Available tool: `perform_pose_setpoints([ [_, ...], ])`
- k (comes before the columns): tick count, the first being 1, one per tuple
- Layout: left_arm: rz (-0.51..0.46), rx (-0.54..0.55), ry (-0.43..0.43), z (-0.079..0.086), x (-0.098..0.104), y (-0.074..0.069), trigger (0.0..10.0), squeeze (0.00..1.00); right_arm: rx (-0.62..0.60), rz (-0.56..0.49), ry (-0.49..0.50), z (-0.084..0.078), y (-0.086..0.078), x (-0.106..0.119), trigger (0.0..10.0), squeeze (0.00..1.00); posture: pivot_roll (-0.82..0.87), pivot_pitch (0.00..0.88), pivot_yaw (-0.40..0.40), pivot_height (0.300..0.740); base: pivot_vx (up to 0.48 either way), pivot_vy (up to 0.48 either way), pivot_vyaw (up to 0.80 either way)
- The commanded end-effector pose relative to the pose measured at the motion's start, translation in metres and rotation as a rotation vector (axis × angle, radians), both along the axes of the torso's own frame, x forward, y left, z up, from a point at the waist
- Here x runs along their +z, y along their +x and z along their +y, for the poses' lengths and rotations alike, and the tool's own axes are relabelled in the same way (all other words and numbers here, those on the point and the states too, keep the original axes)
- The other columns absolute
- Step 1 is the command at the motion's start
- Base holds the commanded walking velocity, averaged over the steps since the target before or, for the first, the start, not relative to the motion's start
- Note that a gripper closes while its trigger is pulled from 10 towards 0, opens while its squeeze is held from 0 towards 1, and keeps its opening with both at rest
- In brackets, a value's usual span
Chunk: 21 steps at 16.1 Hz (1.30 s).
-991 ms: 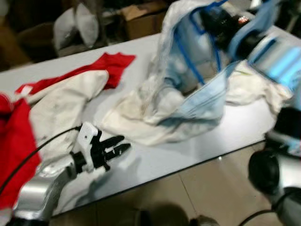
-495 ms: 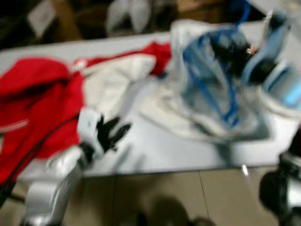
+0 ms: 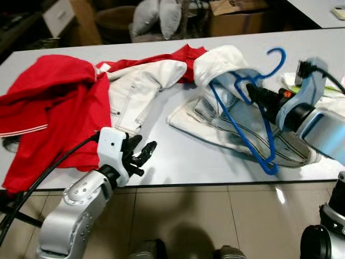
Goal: Hang hanger
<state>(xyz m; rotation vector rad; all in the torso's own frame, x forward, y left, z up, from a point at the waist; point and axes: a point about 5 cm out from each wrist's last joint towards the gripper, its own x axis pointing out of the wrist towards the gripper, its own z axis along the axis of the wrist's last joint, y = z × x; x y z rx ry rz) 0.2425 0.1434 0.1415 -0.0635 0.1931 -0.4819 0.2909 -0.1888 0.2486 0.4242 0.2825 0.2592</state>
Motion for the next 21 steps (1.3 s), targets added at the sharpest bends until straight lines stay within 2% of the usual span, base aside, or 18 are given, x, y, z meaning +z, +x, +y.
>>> perform_pose_setpoints([
  [1,-0.008,0.005,0.016,-0.001,0.002,-0.001,10.0,0.0,-0.007,-0.009,-0.012,0.0,-0.001,0.001,10.0,0.0,-0.14,0.138,0.094,0.74,0.0,0.0,0.0],
  [5,-0.008,0.009,0.019,-0.003,0.003,0.001,10.0,0.0,-0.012,-0.02,-0.028,-0.003,0.0,0.003,10.0,0.0,-0.15,0.134,0.095,0.74,0.0,0.0,0.0],
  [9,-0.01,0.035,0.014,-0.005,0.004,0.002,10.0,0.0,-0.038,-0.023,-0.102,-0.011,-0.003,-0.004,10.0,0.0,-0.16,0.136,0.09,0.74,0.0,0.0,0.0],
  [14,-0.025,0.032,0.011,-0.01,0.007,0.009,10.0,0.0,-0.039,-0.031,-0.121,-0.012,-0.003,-0.007,10.0,0.0,-0.16,0.128,0.1,0.74,0.0,0.0,0.56],
  [18,-0.026,0.022,0.01,-0.014,0.007,0.01,10.0,0.0,-0.052,-0.038,-0.143,-0.017,-0.004,-0.008,10.0,0.0,-0.17,0.126,0.099,0.74,0.0,0.0,0.12],
  [21,-0.032,0.069,0.001,-0.012,0.006,0.015,10.0,0.0,-0.062,-0.054,-0.194,-0.017,-0.006,-0.008,10.0,0.0,-0.18,0.124,0.095,0.74,0.0,-0.08,0.18],
])
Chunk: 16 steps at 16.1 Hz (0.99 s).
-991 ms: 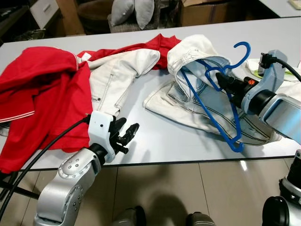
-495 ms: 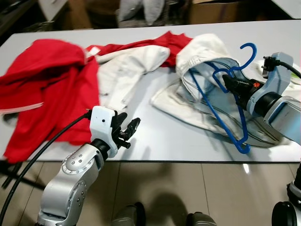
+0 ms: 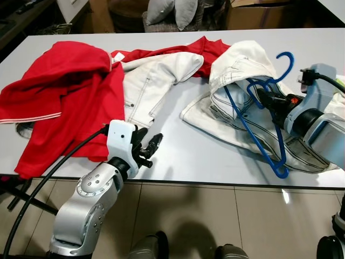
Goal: Hang hanger
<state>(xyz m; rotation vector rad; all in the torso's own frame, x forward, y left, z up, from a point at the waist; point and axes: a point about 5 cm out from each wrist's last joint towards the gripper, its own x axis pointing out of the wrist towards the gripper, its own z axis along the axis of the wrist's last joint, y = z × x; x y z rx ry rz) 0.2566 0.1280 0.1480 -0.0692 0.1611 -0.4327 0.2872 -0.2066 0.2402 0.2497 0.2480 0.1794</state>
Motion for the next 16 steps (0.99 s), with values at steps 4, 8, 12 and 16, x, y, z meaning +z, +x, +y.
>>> perform_pose_setpoints([
  [4,-0.026,0.058,0.015,0.002,0.001,0.004,10.0,0.0,-0.007,-0.008,-0.078,-0.005,-0.003,-0.002,10.0,0.0,-0.2,0.121,0.057,0.74,0.0,-0.18,0.0],
  [8,-0.053,0.077,0.01,-0.002,0.006,0.007,10.0,0.0,0.011,-0.026,-0.109,-0.007,0.001,0.003,10.0,0.0,-0.21,0.121,0.031,0.74,0.0,-0.294,0.0],
  [12,-0.063,0.085,0.007,-0.003,0.008,0.008,10.0,0.0,0.035,-0.026,-0.142,-0.003,0.002,0.0,10.0,0.0,-0.21,0.121,0.033,0.74,0.0,-0.415,0.0],
  [16,-0.067,0.078,0.009,-0.004,0.009,0.011,10.0,0.0,0.033,-0.033,-0.14,-0.004,0.001,-0.001,10.0,0.0,-0.21,0.12,0.046,0.74,0.0,-0.418,0.0],
])
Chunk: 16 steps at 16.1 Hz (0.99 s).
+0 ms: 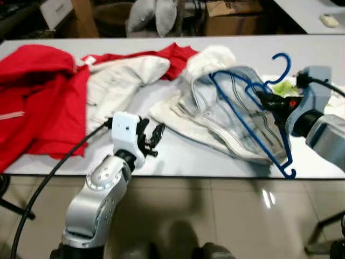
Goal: Hang hanger
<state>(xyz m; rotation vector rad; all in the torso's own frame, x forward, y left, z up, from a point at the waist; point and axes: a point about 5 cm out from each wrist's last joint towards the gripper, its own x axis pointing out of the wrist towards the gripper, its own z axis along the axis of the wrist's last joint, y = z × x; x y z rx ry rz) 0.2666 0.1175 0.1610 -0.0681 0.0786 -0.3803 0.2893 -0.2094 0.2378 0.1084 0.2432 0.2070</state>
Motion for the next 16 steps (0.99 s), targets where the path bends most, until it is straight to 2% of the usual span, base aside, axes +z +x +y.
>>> perform_pose_setpoints([
  [1,0.013,0.022,0.02,0.0062,-0.0035,0.0015,10.0,0.0,-0.009,-0.013,-0.005,-0.0014,-0.0009,0.0018,10.0,0.0,-0.21,0.12,0.046,0.74,0.0,-0.424,0.0],
  [5,0.014,0.015,0.028,0.006,-0.0039,0.0027,10.0,0.0,0.008,-0.019,-0.005,0.0002,-0.0013,0.0,10.0,0.0,-0.2,0.118,0.051,0.74,0.0,-0.418,0.0],
  [6,0.025,0.016,0.013,0.0064,-0.0054,0.0031,10.0,0.0,0.012,-0.021,-0.004,0.001,-0.0008,-0.0006,10.0,0.0,-0.2,0.111,0.055,0.74,0.0,0.0,0.0],
  [11,0.035,-0.022,0.062,0.006,-0.0092,0.0019,10.0,0.0,0.017,-0.034,0.0,0.0038,0.0013,-0.0029,10.0,0.0,-0.18,0.1,0.05,0.74,0.0,0.0,0.0],
  [16,0.032,-0.055,0.051,0.0014,-0.0085,0.0032,10.0,0.0,0.01,-0.057,-0.005,0.0046,0.0036,-0.003,10.0,0.0,-0.18,0.081,0.06,0.74,0.0,0.0,0.0],
])
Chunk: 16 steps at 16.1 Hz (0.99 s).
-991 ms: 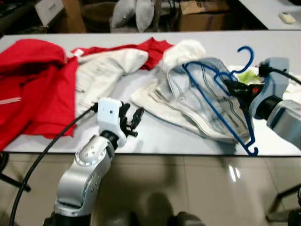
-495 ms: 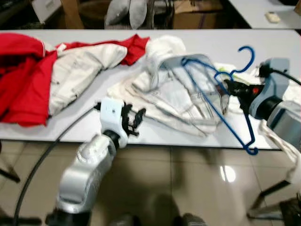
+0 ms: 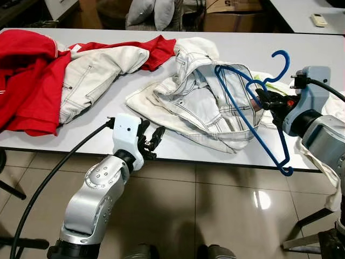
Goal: Hang hanger
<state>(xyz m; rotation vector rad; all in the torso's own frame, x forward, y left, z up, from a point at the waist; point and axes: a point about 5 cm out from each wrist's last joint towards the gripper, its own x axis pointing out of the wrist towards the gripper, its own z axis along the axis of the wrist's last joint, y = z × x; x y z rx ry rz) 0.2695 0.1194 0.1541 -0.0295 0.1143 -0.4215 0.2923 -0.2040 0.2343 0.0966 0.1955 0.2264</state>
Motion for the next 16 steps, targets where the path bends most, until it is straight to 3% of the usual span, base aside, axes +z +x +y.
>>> perform_pose_setpoints([
  [1,0.005,-0.015,0.006,-0.001,-0.001,0.001,10.0,0.0,-0.007,-0.015,-0.004,0.0,0.001,0.001,10.0,0.0,-0.18,0.078,0.064,0.74,0.0,0.0,0.0],
  [5,0.006,-0.017,-0.014,-0.002,-0.001,-0.002,10.0,0.0,-0.018,-0.088,0.006,-0.005,0.001,0.012,10.0,0.0,-0.18,0.077,0.058,0.74,0.0,0.0,0.0],
  [8,0.014,0.01,-0.028,0.006,-0.004,-0.005,10.0,0.0,-0.026,-0.258,0.078,-0.005,-0.002,0.035,10.0,0.0,-0.18,0.079,0.074,0.74,0.0,0.0,0.0],
  [10,0.012,0.009,-0.022,0.008,-0.004,-0.004,10.0,0.0,-0.019,-0.305,0.088,-0.003,-0.006,0.04,10.0,0.0,-0.18,0.08,0.08,0.74,0.0,0.0,0.0],
  [16,0.004,-0.005,-0.032,0.008,-0.003,-0.006,10.0,0.0,0.11,-0.446,0.125,0.005,-0.018,0.058,10.0,0.0,-0.18,0.085,0.085,0.74,0.0,0.0,0.0],
])
